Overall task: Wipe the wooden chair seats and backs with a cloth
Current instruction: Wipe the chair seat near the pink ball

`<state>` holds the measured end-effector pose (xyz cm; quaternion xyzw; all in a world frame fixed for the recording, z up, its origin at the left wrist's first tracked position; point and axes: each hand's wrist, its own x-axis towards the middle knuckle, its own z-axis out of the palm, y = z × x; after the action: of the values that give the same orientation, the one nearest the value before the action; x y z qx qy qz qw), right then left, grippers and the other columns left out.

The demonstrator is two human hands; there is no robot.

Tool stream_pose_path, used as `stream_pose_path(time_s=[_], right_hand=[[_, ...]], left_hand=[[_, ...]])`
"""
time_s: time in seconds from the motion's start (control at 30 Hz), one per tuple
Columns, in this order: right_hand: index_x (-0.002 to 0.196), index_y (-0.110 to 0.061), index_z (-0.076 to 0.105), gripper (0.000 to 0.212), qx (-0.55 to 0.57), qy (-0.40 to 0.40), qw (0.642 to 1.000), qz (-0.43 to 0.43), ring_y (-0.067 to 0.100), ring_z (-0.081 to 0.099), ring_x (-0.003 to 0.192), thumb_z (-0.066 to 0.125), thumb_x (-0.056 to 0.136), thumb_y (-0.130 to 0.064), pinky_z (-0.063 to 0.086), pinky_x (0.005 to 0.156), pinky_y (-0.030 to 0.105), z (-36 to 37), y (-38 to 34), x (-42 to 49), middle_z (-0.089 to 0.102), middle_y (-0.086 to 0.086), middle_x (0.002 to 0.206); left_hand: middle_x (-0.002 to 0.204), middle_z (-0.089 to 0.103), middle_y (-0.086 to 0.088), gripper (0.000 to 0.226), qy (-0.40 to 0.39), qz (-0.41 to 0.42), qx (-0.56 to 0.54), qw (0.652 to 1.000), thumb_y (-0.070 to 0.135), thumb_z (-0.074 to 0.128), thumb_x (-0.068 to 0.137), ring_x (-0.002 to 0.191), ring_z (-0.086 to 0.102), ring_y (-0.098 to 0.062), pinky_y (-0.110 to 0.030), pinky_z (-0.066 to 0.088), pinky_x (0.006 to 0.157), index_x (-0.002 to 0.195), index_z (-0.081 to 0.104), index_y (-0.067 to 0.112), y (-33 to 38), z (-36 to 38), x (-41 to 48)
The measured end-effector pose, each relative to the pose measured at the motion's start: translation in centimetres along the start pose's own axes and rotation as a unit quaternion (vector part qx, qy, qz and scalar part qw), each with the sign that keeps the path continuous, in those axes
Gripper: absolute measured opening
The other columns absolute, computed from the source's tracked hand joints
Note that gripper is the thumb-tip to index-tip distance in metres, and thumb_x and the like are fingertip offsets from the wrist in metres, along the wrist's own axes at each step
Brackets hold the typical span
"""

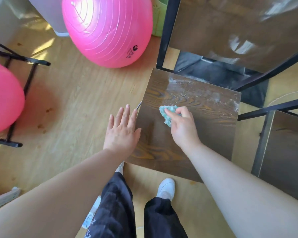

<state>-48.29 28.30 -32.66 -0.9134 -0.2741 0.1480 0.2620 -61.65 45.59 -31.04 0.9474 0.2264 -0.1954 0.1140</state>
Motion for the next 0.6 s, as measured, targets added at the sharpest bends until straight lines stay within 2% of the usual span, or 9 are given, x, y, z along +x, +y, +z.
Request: stream_pose_path(time_s=[0.17, 0.3, 0.43, 0.47, 0.53, 0.6], right_hand=[[0.133, -0.021, 0.061, 0.044, 0.028, 0.036, 0.995, 0.091, 0.025, 0.048, 0.109, 0.05, 0.096, -0.001, 0.046, 0.1, 0.032, -1.0, 0.4, 9.3, 0.046, 0.006, 0.115], [0.133, -0.02, 0.061, 0.041, 0.031, 0.053, 0.993, 0.104, 0.024, 0.05, 0.11, 0.048, 0.097, -0.003, 0.047, 0.097, 0.032, -1.1, 0.2, 15.1, 0.046, 0.004, 0.116], [0.125, -0.016, 0.063, 0.03, 0.012, 0.012, 0.99, 0.137, 0.018, 0.051, 0.1, 0.055, 0.096, -0.015, 0.039, 0.081, 0.009, -0.4, 0.9, 18.2, 0.048, 0.002, 0.114], [0.124, -0.016, 0.062, 0.03, -0.006, -0.006, 0.991, 0.131, 0.018, 0.049, 0.098, 0.059, 0.094, -0.015, 0.04, 0.085, 0.011, -0.2, 0.8, 18.1, 0.048, 0.004, 0.114], [0.124, -0.014, 0.061, 0.033, -0.025, -0.02, 0.992, 0.118, 0.024, 0.049, 0.103, 0.064, 0.091, -0.008, 0.045, 0.096, 0.03, -0.1, 0.5, 17.4, 0.047, 0.007, 0.112], [0.128, -0.013, 0.06, 0.037, -0.031, -0.02, 0.993, 0.11, 0.032, 0.049, 0.111, 0.061, 0.092, -0.002, 0.045, 0.097, 0.038, -0.3, 0.0, 17.0, 0.048, 0.012, 0.116]], left_hand=[[0.166, -0.01, -0.002, 0.066, 0.004, 0.045, -0.005, 0.999, 0.047, 0.023, 0.104, 0.152, -0.011, -0.021, -0.047, 0.001, 0.123, 0.157, -0.006, 0.024, 2.0, -2.3, 6.4], [0.165, -0.014, -0.003, 0.065, -0.004, 0.057, 0.0, 0.998, 0.049, 0.02, 0.104, 0.152, -0.013, -0.021, -0.046, -0.001, 0.124, 0.157, -0.011, 0.026, 2.3, -4.0, 11.2], [0.165, -0.015, -0.003, 0.065, -0.013, 0.074, 0.01, 0.997, 0.05, 0.018, 0.104, 0.152, -0.014, -0.021, -0.046, -0.002, 0.124, 0.156, -0.012, 0.026, 1.9, -5.0, 13.9], [0.165, -0.015, -0.003, 0.065, -0.018, 0.078, 0.011, 0.997, 0.05, 0.018, 0.104, 0.152, -0.014, -0.021, -0.046, -0.001, 0.124, 0.156, -0.012, 0.026, 1.7, -5.0, 14.3], [0.165, -0.015, -0.003, 0.065, -0.028, 0.084, 0.012, 0.996, 0.05, 0.017, 0.103, 0.152, -0.014, -0.021, -0.046, -0.001, 0.124, 0.156, -0.012, 0.026, 1.3, -4.8, 14.5], [0.165, -0.015, -0.002, 0.065, -0.036, 0.087, 0.016, 0.995, 0.051, 0.016, 0.103, 0.152, -0.014, -0.021, -0.046, -0.001, 0.124, 0.156, -0.013, 0.027, 0.9, -4.4, 14.2]])
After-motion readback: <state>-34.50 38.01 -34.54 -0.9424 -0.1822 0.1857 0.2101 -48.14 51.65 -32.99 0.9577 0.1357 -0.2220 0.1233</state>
